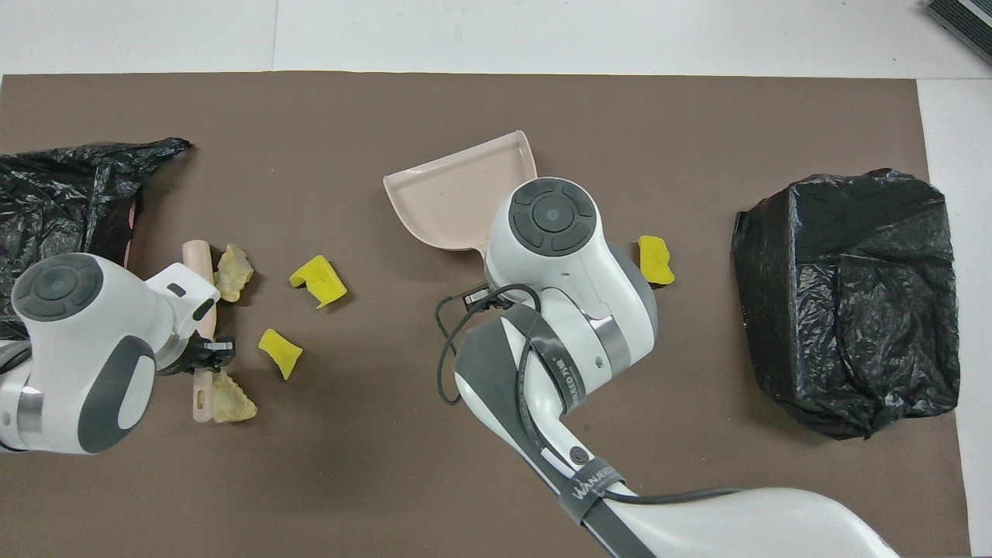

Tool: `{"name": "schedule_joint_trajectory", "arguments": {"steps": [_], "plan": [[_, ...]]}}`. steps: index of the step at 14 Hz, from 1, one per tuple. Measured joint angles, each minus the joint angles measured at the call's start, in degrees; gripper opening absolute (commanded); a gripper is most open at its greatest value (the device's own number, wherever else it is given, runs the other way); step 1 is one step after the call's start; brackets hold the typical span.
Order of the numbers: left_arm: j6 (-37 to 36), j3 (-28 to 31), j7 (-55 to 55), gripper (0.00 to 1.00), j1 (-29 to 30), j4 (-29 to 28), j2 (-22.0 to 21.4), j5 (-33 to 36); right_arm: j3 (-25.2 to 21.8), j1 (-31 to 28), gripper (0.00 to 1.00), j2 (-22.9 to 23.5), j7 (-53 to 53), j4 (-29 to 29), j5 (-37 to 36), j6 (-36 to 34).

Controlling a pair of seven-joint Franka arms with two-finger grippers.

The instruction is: Sweep and dump trash in bin

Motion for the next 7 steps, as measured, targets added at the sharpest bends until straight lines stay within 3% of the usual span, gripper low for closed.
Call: {"name": "schedule_joint_trajectory", "arguments": {"steps": [3,7], "plan": [[-0.01,-0.17,2.19,0.0,-4.63,0.01,-0.14,-3.28,-0.07,-2.99,0.0,-6.29,-22.58,-4.63,-0.19,-7.14],[-2.64,-0.27,0.7,0.0,-9.52,0.91,-0.22,-5.37,-0.03,-3.54,0.0,-8.96,-46.2,-10.71,-1.99,-7.77]]}}
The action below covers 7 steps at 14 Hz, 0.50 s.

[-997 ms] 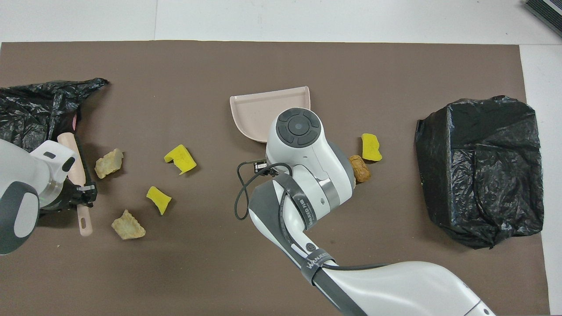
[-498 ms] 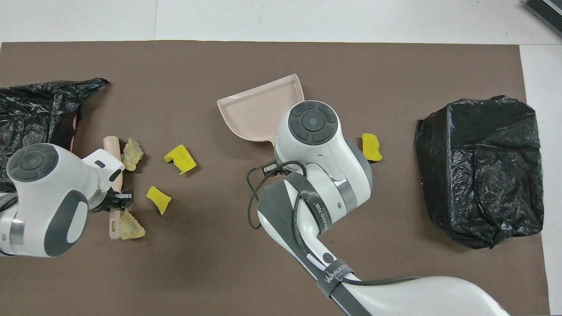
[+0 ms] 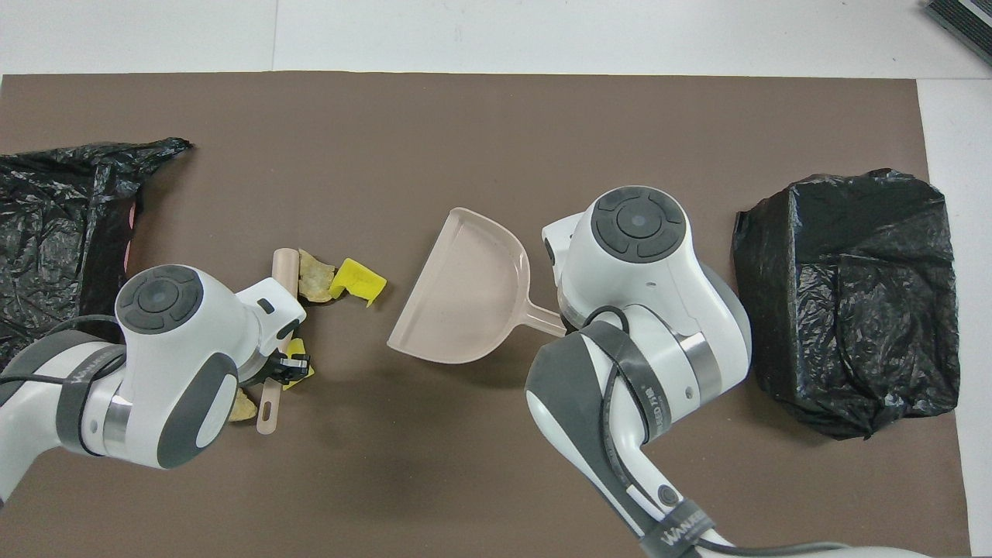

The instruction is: Sweep and dump trash in bin

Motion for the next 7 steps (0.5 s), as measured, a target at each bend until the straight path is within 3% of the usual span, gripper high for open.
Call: {"name": "schedule_joint_trajectory", "arguments": {"steps": [4,7], "plan": [[-8.39,1.26,-6.89,0.0,0.56,4.1,-1.94,-0.16,0.28,0.63,0.0,-0.64,-4.79,-4.09,-4.48,0.32],[-12.87,1.62,-22.35,0.0,1.17,4.58,-4.8,-0.13,0.33,0.94,0.0,-0.79,-5.34,-5.83,-4.89,3.02]]}}
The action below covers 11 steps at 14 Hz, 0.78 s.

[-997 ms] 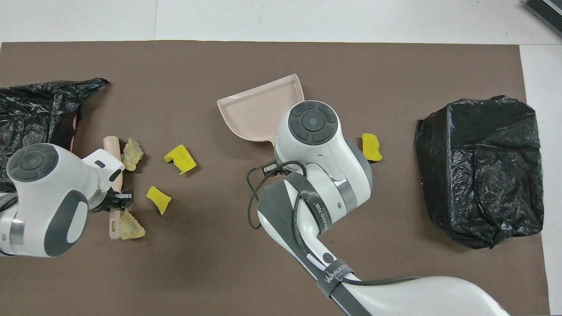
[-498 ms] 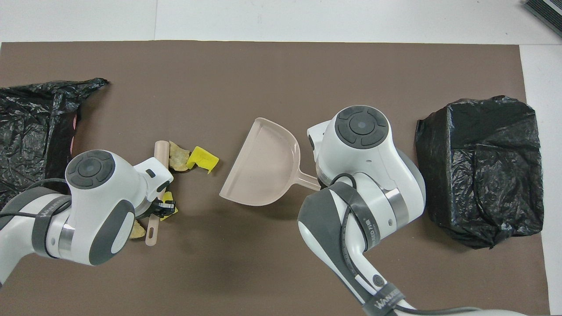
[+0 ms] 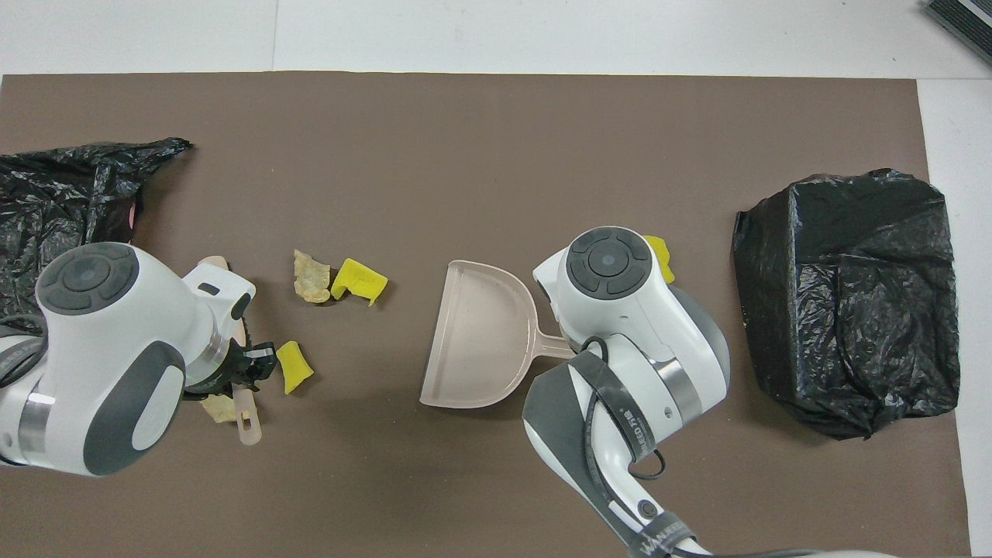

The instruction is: Sweep and dump trash in bin

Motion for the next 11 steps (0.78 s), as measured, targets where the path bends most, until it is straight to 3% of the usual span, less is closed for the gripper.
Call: {"name": "schedule_joint_trajectory", "arguments": {"steps": [5,9,11], "plan": [[-8.7,0.08,-9.09,0.0,0.87,-6.19,-4.96,1.42,0.2,2.17,0.0,0.08,2.74,-1.47,0.0,5.3],[-7.46,-0.03,-9.19,0.0,0.95,-16.96,-12.68,2.41,0.35,5.85,0.0,1.03,8.52,-2.11,0.0,7.34],[-2.88,-0.35,-9.02,0.0,0.72,-20.02,-13.55,2.42,0.26,5.88,0.0,1.08,8.58,-2.11,0.0,7.57]]}}
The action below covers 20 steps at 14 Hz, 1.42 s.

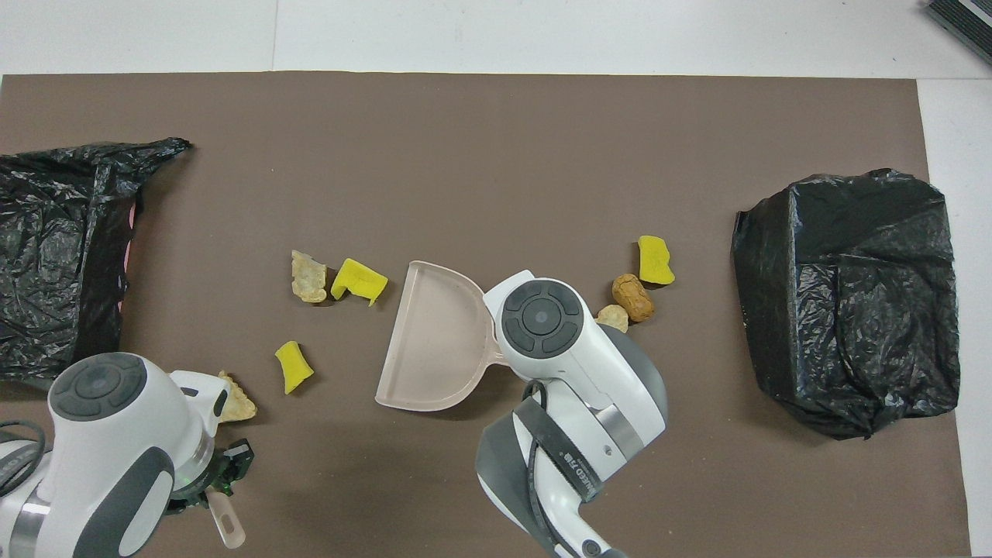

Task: Sweep and dump trash in bin
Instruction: 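Sweep the sponge and rock pieces into the dustpan with the left gripper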

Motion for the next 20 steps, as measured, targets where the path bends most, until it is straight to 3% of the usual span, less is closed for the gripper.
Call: {"name": "schedule_joint_trajectory", "arguments": {"steps": [5,8,11,14,18,20], "plan": [[13.63,-0.65,1.48,0.0,-2.21,-0.73,3.48,-5.11,-0.07,-0.01,0.0,0.15,0.0,-0.05,0.0,0.14],[18.18,-0.88,1.51,0.0,-5.76,3.05,7.97,-10.79,-0.07,-0.01,0.0,0.17,0.0,-0.06,0.0,0.16],[19.53,-1.27,5.68,0.0,-8.4,8.78,12.86,-15.06,-0.07,-0.01,0.0,0.17,0.0,-0.06,0.0,0.16],[22.0,-1.39,11.55,0.0,-12.43,11.03,15.46,-20.24,-0.08,-0.01,0.0,0.17,0.0,-0.07,0.0,0.16],[23.57,-2.48,13.69,0.0,-18.82,14.49,19.16,-20.93,-0.1,-0.03,0.0,0.22,0.0,-0.09,0.0,0.16],[20.61,-2.85,17.75,0.0,-20.35,16.98,19.79,-21.21,-0.1,-0.03,0.0,0.23,0.0,-0.09,0.0,0.16]]}}
